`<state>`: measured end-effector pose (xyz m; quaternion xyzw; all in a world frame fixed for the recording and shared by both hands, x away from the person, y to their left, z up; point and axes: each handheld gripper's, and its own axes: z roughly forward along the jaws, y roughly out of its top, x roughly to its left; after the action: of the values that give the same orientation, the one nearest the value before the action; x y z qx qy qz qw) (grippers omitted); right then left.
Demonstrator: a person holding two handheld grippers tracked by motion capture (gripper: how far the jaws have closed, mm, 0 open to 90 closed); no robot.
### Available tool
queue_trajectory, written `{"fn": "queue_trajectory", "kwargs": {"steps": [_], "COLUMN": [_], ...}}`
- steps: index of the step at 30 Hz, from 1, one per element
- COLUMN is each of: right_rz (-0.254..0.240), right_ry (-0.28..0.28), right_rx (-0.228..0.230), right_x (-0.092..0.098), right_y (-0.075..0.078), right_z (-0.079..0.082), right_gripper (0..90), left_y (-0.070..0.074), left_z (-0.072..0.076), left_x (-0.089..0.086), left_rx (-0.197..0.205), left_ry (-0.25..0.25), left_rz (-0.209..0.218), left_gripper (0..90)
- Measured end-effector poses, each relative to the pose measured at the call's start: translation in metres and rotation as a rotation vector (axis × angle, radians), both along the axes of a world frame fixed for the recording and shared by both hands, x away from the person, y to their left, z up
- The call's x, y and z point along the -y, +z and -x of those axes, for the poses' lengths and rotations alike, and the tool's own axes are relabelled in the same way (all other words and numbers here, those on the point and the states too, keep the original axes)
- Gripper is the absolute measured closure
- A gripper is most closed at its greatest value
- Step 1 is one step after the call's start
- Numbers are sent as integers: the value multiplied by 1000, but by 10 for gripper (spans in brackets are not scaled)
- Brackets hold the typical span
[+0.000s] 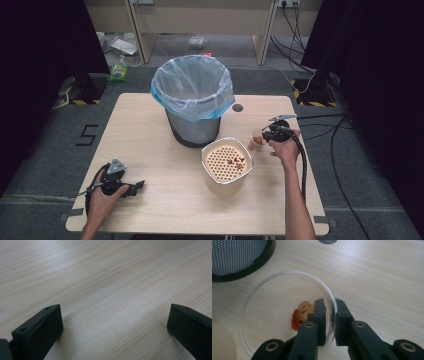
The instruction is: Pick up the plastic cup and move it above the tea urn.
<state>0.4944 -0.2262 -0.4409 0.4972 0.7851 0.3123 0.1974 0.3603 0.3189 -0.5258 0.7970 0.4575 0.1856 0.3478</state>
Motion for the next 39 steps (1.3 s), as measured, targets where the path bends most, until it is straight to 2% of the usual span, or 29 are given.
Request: {"fn": "queue_trajectory", "kwargs": {"steps": [2,4,7,10,12,17,19,22,27,32,39], "right_rz": [-17,12,-5,12,-6,-17,0,-19,-16,-17,-4], "right_ry": [12,17,3,-5,-12,-4,3,2,12,25,53], "right_rx": [37,70,122,171,201,267,276,304,347,369,426], "right_x": [2,4,7,10,12,12,12,12,11,8,-5], "right_y": [1,3,5,6,7,8,10,17,29,34,44], "right_z": [5,11,19,27,33,47,50,56,64,65,69], "right_gripper": [864,869,869,870,870,869,870,869,869,869,867], "left_y": [0,0,0,0,0,0,0,0,0,0,0], "left_z": [0,0,0,0,0,0,0,0,0,0,0], "left_x": [0,0,0,0,0,0,0,0,0,0,0], "left_rx": [0,0,0,1,0,1,0,0,0,0,1], "left_ry": [0,0,0,0,0,0,0,0,0,0,0], "left_rz": [0,0,0,0,0,0,0,0,0,0,0], "left_gripper": [0,0,0,0,0,0,0,0,0,0,0]}}
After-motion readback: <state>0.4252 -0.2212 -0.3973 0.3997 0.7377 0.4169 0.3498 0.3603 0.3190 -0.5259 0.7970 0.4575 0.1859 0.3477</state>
